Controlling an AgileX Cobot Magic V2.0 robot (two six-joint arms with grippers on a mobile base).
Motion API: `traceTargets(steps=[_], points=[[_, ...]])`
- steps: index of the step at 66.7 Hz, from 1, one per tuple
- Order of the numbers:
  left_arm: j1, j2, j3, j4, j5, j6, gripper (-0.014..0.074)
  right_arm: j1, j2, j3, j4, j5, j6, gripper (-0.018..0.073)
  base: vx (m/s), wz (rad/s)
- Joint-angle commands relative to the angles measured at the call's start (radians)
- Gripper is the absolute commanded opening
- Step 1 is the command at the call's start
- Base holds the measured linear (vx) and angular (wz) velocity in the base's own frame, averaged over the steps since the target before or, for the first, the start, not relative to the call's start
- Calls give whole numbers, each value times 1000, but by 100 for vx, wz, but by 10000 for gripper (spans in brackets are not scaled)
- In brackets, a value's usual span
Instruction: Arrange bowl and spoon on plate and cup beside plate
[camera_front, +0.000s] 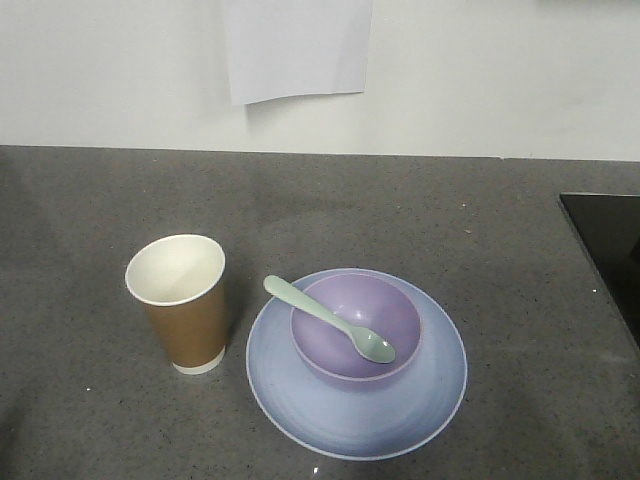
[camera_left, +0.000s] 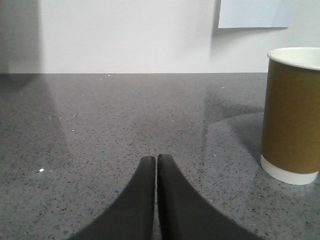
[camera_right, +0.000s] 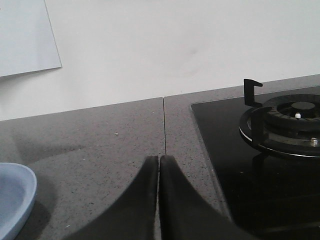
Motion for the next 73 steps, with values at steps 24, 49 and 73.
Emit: traceTargets(steps=[24,49,73], points=[[0,6,-7,-1,-68,-7,-8,9,-13,5,-164,-85,98,-3,0,0],[0,6,-7,-1,-68,-7,-8,73,-13,5,-208,-85,97,-3,0,0],[0,6,-7,-1,-68,-7,-8,70,-13,5,-203,-85,98,-3,0,0]])
